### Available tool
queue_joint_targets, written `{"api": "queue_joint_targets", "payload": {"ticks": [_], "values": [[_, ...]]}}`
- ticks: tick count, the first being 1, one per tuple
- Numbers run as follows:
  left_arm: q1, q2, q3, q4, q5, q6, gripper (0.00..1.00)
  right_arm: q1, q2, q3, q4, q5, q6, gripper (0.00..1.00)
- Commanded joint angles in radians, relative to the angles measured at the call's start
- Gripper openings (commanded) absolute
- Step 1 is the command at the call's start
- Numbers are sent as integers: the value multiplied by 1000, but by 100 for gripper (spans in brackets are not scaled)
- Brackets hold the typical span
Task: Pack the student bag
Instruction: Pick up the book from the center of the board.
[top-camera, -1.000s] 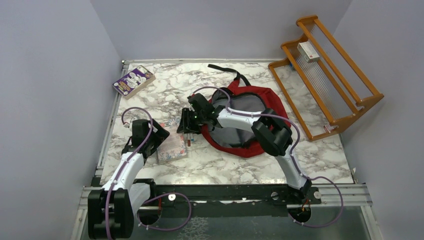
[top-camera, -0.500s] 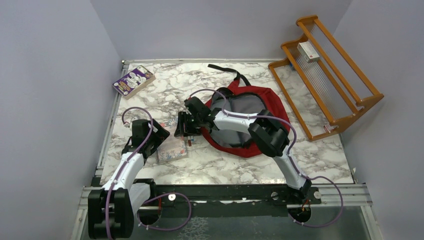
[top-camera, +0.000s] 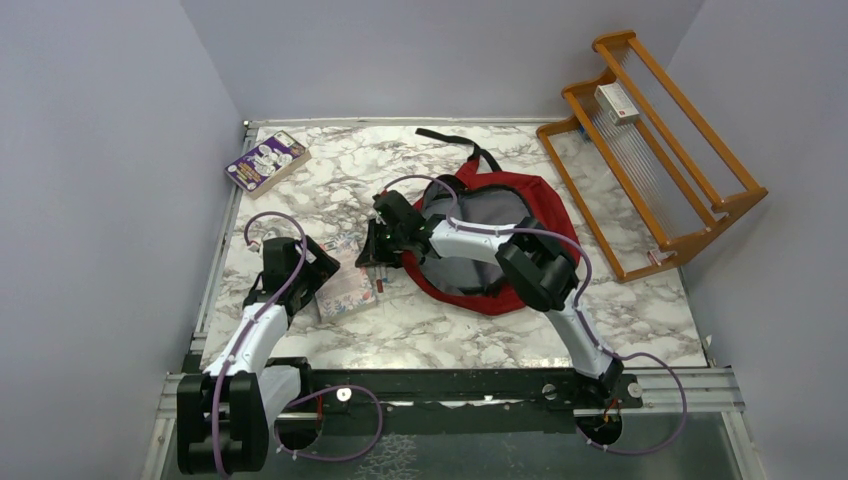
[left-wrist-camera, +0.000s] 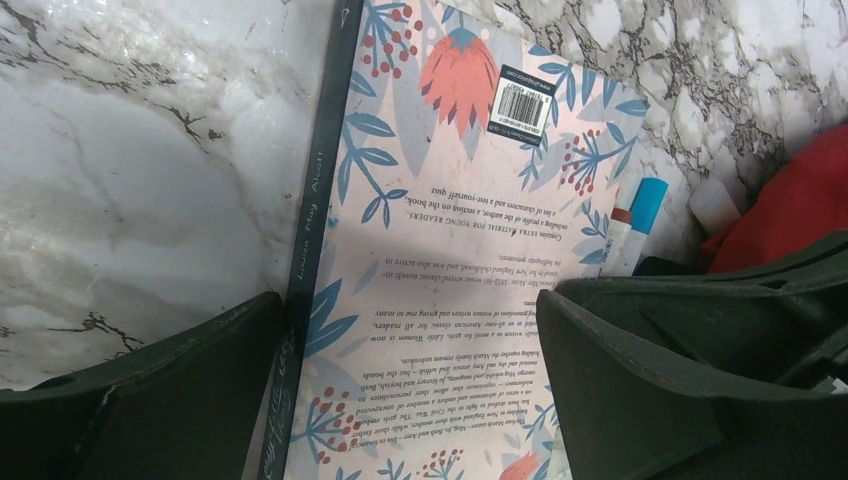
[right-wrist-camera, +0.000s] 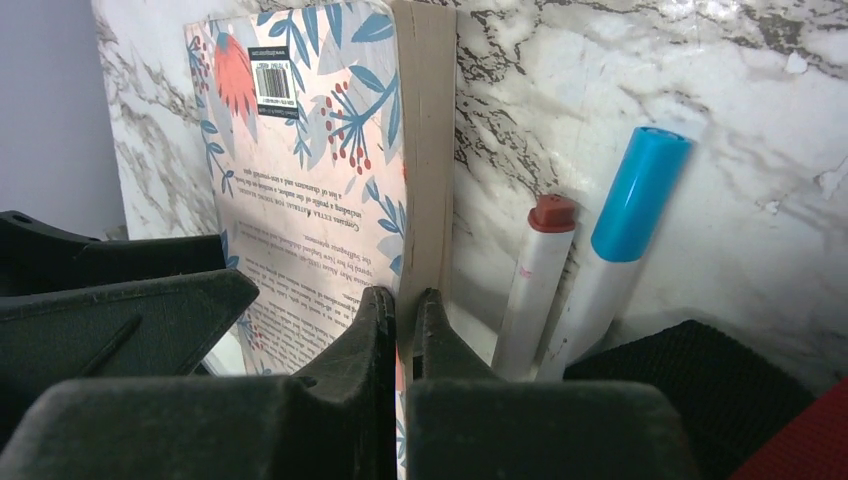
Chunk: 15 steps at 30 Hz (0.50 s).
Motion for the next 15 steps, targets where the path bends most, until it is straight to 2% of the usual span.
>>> {"api": "queue_joint_targets", "payload": {"ticks": [1, 15], "values": [[0, 30, -43, -16, 63, 0, 99, -17, 102, -83, -26, 4, -5, 1], [0, 53, -51, -12, 86, 10, 99, -73, 144, -112, -32, -68, -17, 1]]}}
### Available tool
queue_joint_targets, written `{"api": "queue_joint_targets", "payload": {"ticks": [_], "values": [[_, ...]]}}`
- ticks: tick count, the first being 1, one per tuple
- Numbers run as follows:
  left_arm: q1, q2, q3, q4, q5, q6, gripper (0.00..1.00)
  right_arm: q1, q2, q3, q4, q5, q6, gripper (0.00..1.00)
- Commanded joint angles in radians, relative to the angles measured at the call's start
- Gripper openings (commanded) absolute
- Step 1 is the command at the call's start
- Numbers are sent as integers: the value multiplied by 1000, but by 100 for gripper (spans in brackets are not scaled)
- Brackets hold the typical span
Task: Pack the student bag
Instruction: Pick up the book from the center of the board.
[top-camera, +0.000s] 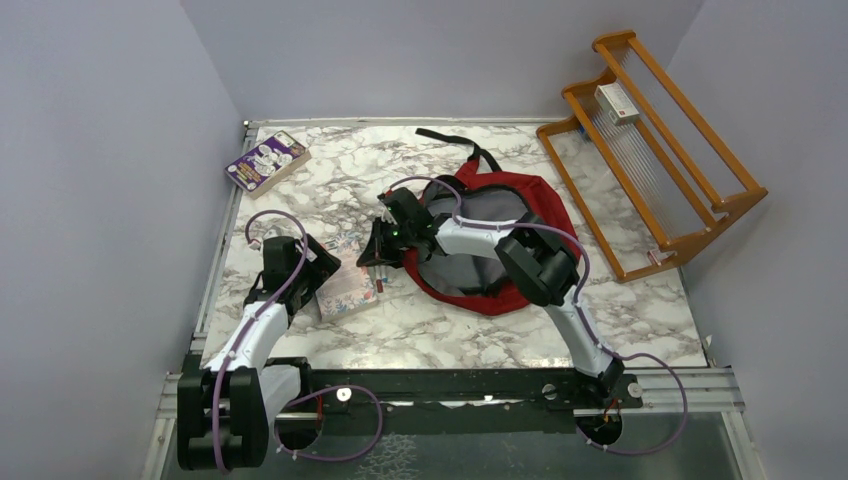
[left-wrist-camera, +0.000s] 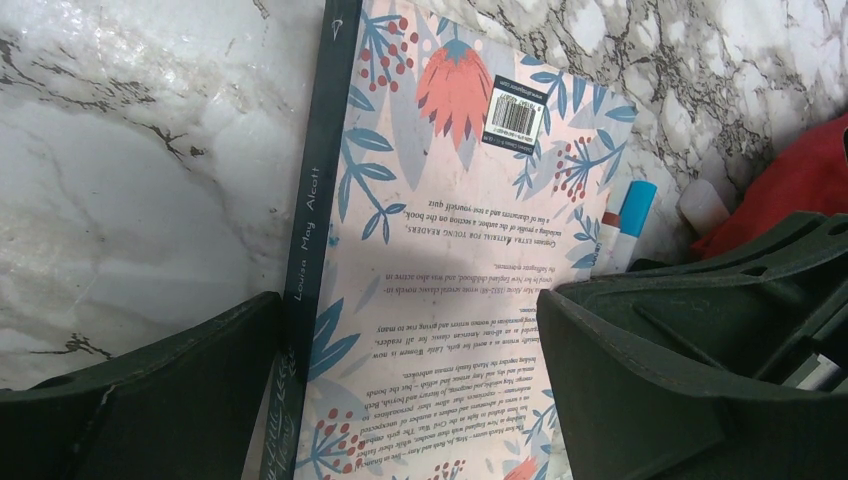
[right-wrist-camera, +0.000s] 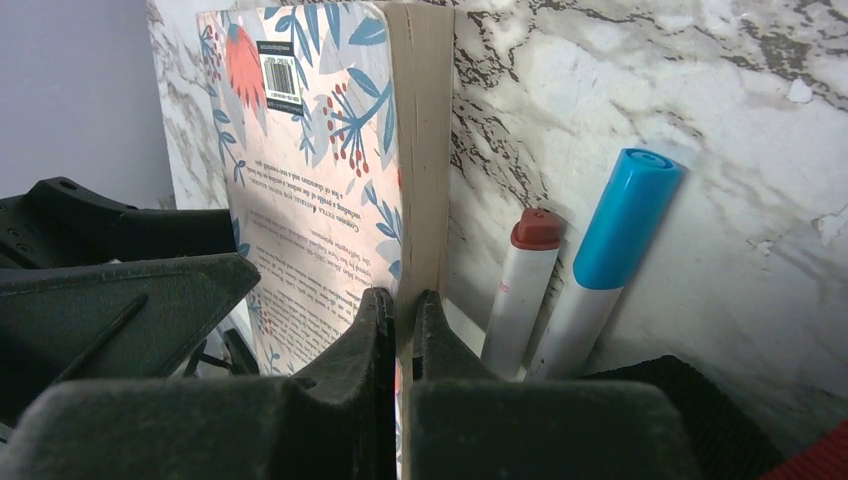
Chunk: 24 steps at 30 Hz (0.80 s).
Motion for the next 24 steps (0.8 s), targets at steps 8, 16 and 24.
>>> {"api": "queue_joint_targets", "payload": {"ticks": [8, 16, 24], "values": [[0, 21, -106, 71, 235, -17, 94, -24, 131, -59, -137, 67, -46, 0], [0, -41, -141, 198, 376, -63, 75, -25, 140, -50, -121, 25, -50, 0], [1, -81, -117, 214, 421, -78, 62, -24, 139, -50, -115, 20, -51, 0]]}}
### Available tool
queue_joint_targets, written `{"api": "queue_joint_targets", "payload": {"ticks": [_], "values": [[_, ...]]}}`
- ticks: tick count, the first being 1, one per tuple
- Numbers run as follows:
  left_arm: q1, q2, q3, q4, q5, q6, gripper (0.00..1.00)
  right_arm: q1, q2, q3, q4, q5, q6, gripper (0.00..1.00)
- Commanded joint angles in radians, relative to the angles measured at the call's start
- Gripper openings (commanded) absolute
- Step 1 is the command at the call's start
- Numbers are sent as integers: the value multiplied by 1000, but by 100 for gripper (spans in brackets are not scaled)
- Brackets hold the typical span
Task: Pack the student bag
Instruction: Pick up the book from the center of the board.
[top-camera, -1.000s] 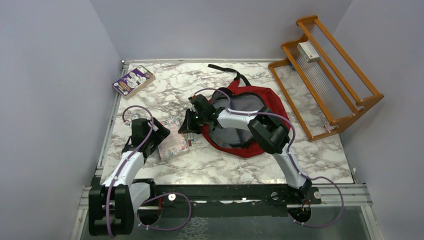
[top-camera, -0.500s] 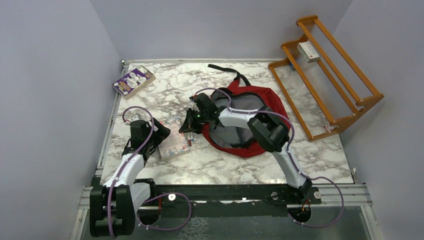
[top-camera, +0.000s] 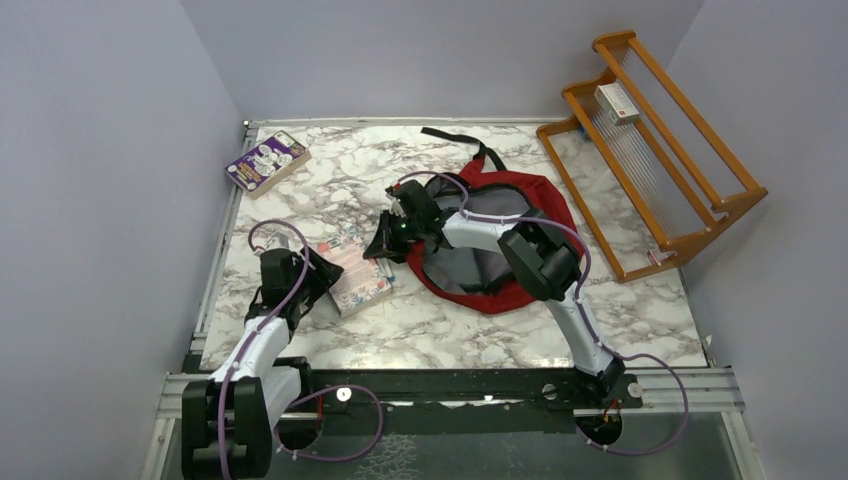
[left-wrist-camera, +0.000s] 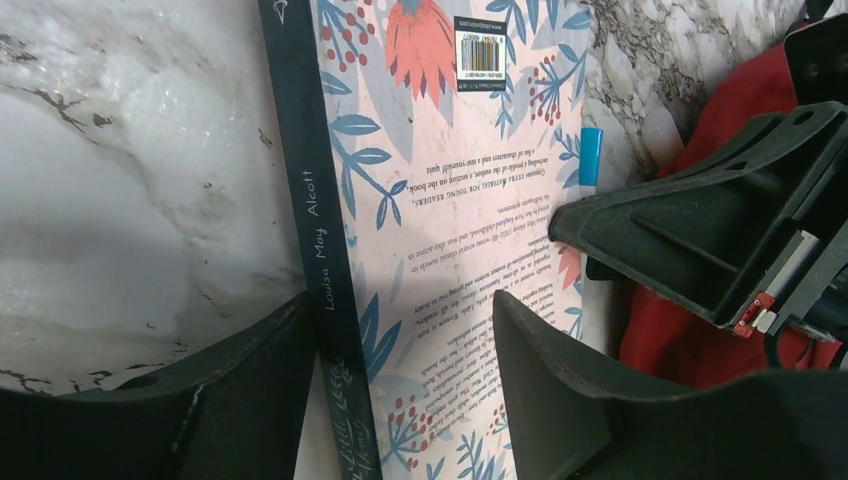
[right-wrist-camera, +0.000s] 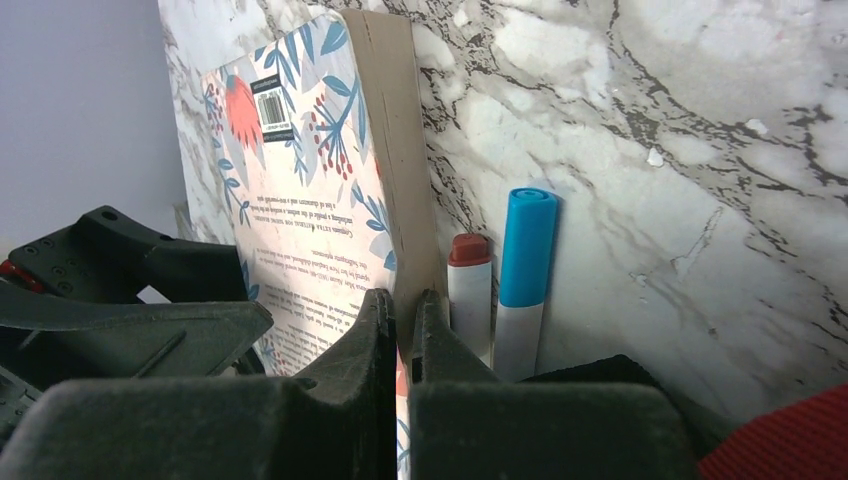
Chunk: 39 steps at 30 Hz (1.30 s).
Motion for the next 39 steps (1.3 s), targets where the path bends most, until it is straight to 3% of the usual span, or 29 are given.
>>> {"api": "queue_joint_targets", "payload": {"ticks": [1, 12, 18, 23, 25, 32, 39], "values": [[-26, -26, 7, 56, 265, -88, 60, 23, 122, -50, -144, 87, -42, 0], [-22, -58, 11, 181, 298, -162, 49, 23, 118, -50, -142, 81, -49, 1], [-12, -61, 38, 154, 285, -147, 26, 23, 107, -57, -123, 83, -50, 1], [-9, -55, 125, -37, 190, -33, 4, 23, 62, -93, -65, 95, -50, 1], [-8, -54, 154, -85, 167, 12, 0, 23, 31, -105, -46, 99, -55, 7], [-3, -75, 268, -162, 168, 134, 0, 22, -146, -110, -18, 132, -91, 35], [1, -62, 486, -252, 200, 284, 0, 22, -400, -171, 13, 278, -151, 45]]}}
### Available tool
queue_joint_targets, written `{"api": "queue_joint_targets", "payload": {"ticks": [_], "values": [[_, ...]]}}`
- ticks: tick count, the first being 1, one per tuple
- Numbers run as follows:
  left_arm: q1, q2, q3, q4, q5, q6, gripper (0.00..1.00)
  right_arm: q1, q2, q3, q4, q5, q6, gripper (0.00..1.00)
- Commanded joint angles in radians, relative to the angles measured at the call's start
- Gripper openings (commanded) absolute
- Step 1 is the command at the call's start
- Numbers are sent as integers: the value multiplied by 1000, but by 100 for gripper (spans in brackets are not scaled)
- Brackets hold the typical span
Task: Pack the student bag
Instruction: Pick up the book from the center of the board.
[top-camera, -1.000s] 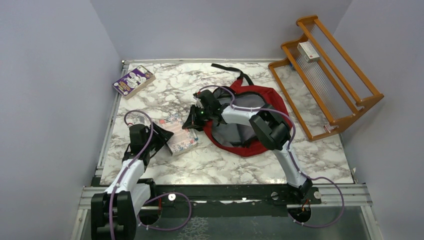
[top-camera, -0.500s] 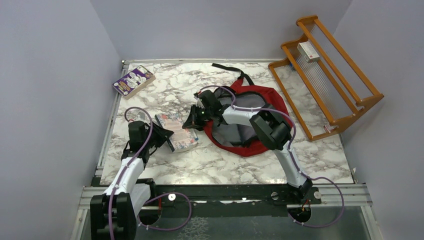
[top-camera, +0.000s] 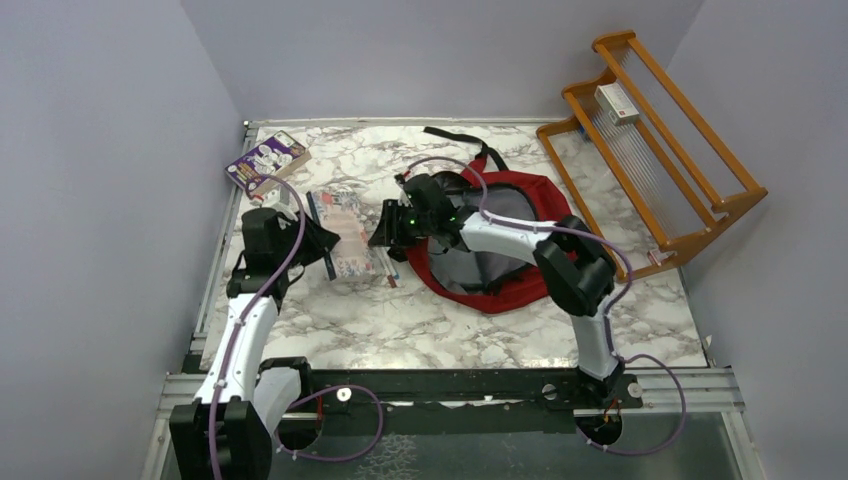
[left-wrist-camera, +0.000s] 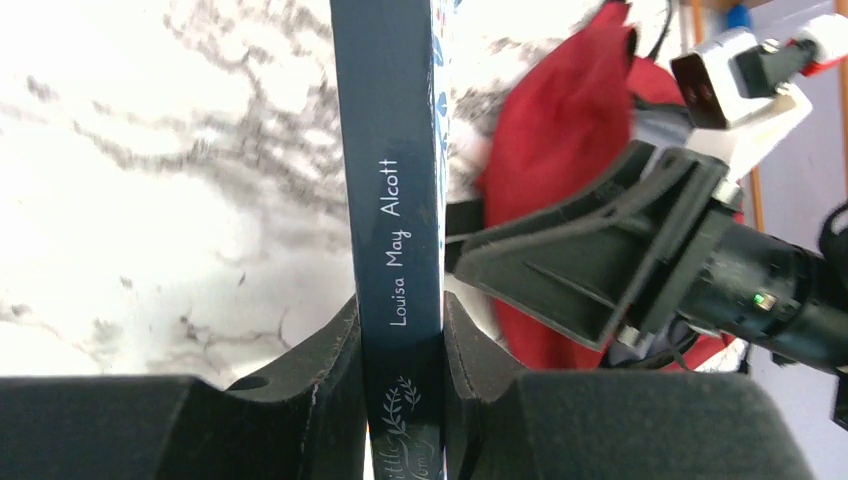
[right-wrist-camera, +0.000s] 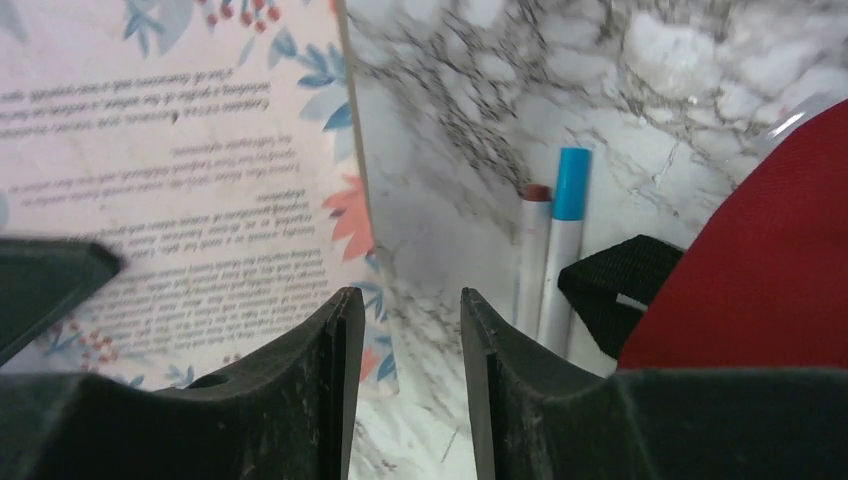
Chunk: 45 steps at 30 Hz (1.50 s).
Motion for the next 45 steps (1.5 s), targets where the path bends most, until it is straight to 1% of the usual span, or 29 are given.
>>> {"api": "queue_joint_targets", "payload": {"ticks": [1, 7, 9, 12, 13, 14, 15, 17, 18, 21, 22, 24, 26, 28, 32, 35, 37, 40, 45], "values": [[3, -16, 189, 5, 69, 146, 0, 6, -211, -34, -2, 155, -77, 46], [2, 27, 305, -2, 172, 249, 0, 5, -426, -156, -18, 337, -141, 47], [-4, 46, 336, 5, 221, 285, 0, 5, -501, -212, -9, 399, -200, 48], [-27, 87, 394, 14, 313, 347, 0, 5, -629, -308, 33, 491, -343, 50], [-42, 104, 417, 14, 341, 371, 0, 4, -670, -338, 34, 527, -381, 53], [-48, 122, 438, 14, 367, 397, 0, 3, -716, -355, 7, 562, -416, 61], [-75, 141, 461, 12, 390, 424, 0, 0, -753, -357, -41, 588, -446, 67], [-118, 182, 509, 0, 430, 481, 0, -4, -809, -321, -184, 638, -494, 74], [-142, 199, 534, -8, 451, 510, 0, -4, -839, -319, -222, 640, -529, 77], [-214, 255, 597, -29, 512, 611, 0, -4, -981, -385, -218, 569, -645, 87], [-237, 272, 614, -38, 526, 645, 0, -7, -1035, -414, -193, 537, -678, 89], [-294, 309, 648, -70, 562, 718, 0, -8, -1104, -421, -217, 530, -702, 92], [-340, 334, 673, -109, 592, 794, 0, -9, -1135, -393, -276, 487, -746, 93], [-392, 346, 683, -151, 612, 882, 0, -11, -1159, -374, -316, 405, -794, 95], [-495, 357, 695, -258, 602, 1073, 0, -19, -1188, -313, -404, 235, -873, 96], [-538, 350, 691, -310, 616, 1139, 0, -22, -1189, -260, -464, 115, -917, 97], [-557, 341, 686, -328, 633, 1165, 0, -21, -1189, -232, -496, 61, -939, 97], [-574, 319, 680, -350, 650, 1198, 0, -21, -1186, -204, -541, -2, -964, 97], [-594, 270, 664, -375, 672, 1235, 0, -21, -1174, -186, -599, -65, -977, 96]]}}
